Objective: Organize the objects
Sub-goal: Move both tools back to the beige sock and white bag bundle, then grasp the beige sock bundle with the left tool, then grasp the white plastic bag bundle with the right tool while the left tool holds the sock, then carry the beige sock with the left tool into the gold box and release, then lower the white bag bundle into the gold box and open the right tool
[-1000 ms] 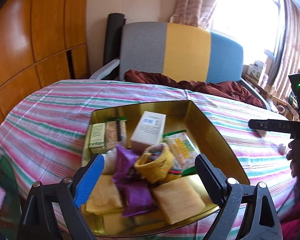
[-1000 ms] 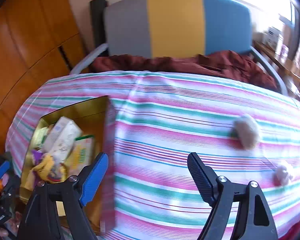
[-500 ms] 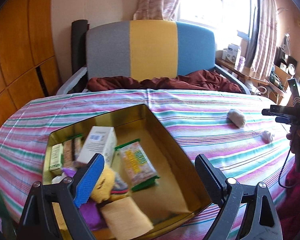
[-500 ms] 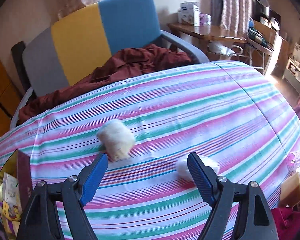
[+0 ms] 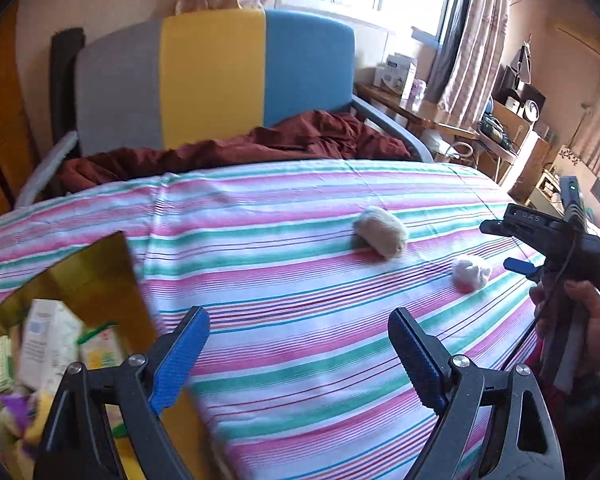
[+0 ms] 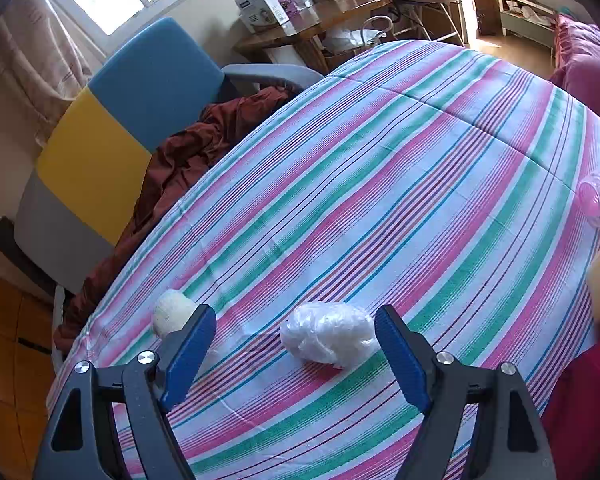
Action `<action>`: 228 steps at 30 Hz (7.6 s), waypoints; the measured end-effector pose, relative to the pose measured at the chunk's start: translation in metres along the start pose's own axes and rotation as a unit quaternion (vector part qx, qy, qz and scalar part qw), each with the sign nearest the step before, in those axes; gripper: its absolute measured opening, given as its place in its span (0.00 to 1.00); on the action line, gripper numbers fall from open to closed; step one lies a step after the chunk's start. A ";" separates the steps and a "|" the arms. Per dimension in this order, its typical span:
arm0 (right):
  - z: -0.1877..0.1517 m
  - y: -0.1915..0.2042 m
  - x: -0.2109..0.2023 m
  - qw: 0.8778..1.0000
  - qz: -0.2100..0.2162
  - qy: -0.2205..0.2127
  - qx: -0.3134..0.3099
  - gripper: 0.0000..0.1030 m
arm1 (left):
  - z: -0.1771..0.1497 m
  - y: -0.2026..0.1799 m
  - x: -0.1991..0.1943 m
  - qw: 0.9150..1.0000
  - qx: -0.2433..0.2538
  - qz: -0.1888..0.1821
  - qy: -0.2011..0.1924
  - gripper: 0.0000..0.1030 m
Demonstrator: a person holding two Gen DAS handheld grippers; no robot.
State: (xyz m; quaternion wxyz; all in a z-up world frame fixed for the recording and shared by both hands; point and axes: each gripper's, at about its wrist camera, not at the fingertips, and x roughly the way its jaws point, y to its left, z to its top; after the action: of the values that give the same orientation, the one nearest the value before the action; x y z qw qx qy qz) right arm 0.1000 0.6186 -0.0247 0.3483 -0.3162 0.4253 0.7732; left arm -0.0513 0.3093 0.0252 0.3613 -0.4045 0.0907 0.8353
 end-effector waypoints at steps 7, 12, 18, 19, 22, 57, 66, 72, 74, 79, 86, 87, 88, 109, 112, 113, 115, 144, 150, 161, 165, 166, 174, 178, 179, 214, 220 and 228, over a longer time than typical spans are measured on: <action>0.008 -0.038 0.005 0.995 0.015 0.011 0.097 0.81 | 0.035 -0.032 0.066 0.996 -0.045 -0.055 0.054 0.79; 0.008 -0.040 0.009 0.995 0.006 0.017 0.100 0.80 | 0.063 -0.038 0.112 0.989 -0.098 -0.077 0.077 0.85; 0.005 -0.034 0.023 0.996 -0.025 0.042 0.073 0.81 | 0.084 -0.046 0.157 0.984 -0.136 -0.068 0.088 0.88; 0.004 -0.031 0.025 0.997 -0.031 0.045 0.061 0.81 | 0.086 -0.049 0.163 0.984 -0.138 -0.071 0.091 0.88; 0.002 -0.020 0.031 0.997 -0.050 0.053 0.022 0.81 | 0.090 -0.059 0.182 0.985 -0.126 -0.063 0.100 0.88; -0.046 0.070 0.064 0.960 -0.022 0.138 -0.245 0.52 | -0.053 -0.047 0.081 0.996 0.036 -0.064 0.044 0.55; -0.044 0.067 0.062 0.958 -0.032 0.138 -0.251 0.51 | -0.066 -0.063 0.103 0.996 0.054 -0.070 0.024 0.55; -0.045 0.064 0.060 0.957 -0.031 0.146 -0.248 0.51 | -0.067 -0.062 0.106 0.995 0.048 -0.079 0.023 0.56; -0.046 0.065 0.062 0.955 -0.036 0.151 -0.254 0.47 | -0.068 -0.061 0.104 0.995 0.047 -0.081 0.022 0.55; -0.056 0.069 0.063 0.945 -0.074 0.140 -0.287 0.36 | -0.069 -0.056 0.102 0.996 0.038 -0.081 0.016 0.49; -0.055 0.068 0.059 0.945 -0.075 0.137 -0.285 0.35 | -0.070 -0.055 0.099 0.996 0.037 -0.075 0.013 0.46; -0.055 0.068 0.059 0.946 -0.074 0.137 -0.285 0.35 | -0.070 -0.055 0.100 0.996 0.037 -0.075 0.013 0.46; -0.054 0.067 0.058 0.946 -0.072 0.137 -0.283 0.35 | -0.070 -0.055 0.100 0.996 0.037 -0.075 0.012 0.46; -0.001 0.017 0.034 0.993 0.036 0.113 -0.011 0.50 | -0.077 -0.044 0.096 0.995 0.022 -0.099 0.007 0.46; 0.001 0.046 0.075 0.990 0.011 0.133 -0.037 0.50 | -0.077 -0.044 0.097 0.995 0.020 -0.102 0.007 0.46; -0.001 0.052 0.084 0.988 -0.009 0.144 -0.054 0.40 | -0.078 -0.044 0.097 0.995 0.020 -0.102 0.007 0.46; -0.004 0.055 0.089 0.988 -0.032 0.136 -0.071 0.28 | -0.079 -0.044 0.097 0.995 0.020 -0.103 0.006 0.46; -0.065 0.117 0.103 0.940 -0.032 0.133 -0.311 0.28 | -0.079 -0.051 0.037 0.998 0.032 -0.046 0.000 0.44; -0.066 0.117 0.103 0.937 -0.038 0.128 -0.323 0.28 | -0.068 -0.040 0.000 0.998 0.032 -0.033 -0.037 0.44; -0.069 0.122 0.110 0.929 -0.050 0.116 -0.347 0.28 | -0.064 0.034 -0.038 0.998 -0.021 0.031 -0.055 0.44; -0.070 0.121 0.109 0.928 -0.053 0.112 -0.352 0.28 | -0.075 0.073 -0.042 0.996 -0.059 0.051 -0.050 0.44; -0.071 0.121 0.109 0.927 -0.055 0.111 -0.354 0.28 | -0.078 0.084 -0.045 0.995 -0.071 0.054 -0.051 0.44; -0.078 0.127 0.115 0.923 -0.063 0.108 -0.364 0.28 | -0.109 0.184 -0.079 0.974 -0.205 0.070 -0.061 0.44; -0.082 0.125 0.110 0.922 -0.064 0.108 -0.365 0.28 | -0.112 0.203 -0.078 0.968 -0.237 0.059 -0.060 0.44; -0.082 0.125 0.110 0.922 -0.064 0.108 -0.366 0.28 | -0.110 0.204 -0.077 0.967 -0.241 0.054 -0.059 0.44; -0.092 0.134 0.108 0.912 -0.069 0.106 -0.390 0.28 | -0.095 0.181 -0.072 0.971 -0.151 0.173 -0.061 0.65; -0.123 0.166 0.087 0.902 0.000 0.126 -0.413 0.28 | -0.106 0.181 -0.098 0.968 -0.137 0.194 -0.081 0.70; -0.220 0.250 0.004 0.834 0.154 0.115 -0.517 0.28 | -0.126 0.203 -0.126 0.955 -0.167 0.225 -0.092 0.90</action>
State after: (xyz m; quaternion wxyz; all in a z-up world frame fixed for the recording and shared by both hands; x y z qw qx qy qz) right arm -0.0621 0.3272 -0.0153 -0.0406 -0.4677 0.0441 0.8819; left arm -0.0600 0.0404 0.0071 0.0974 -0.3499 0.0048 0.9317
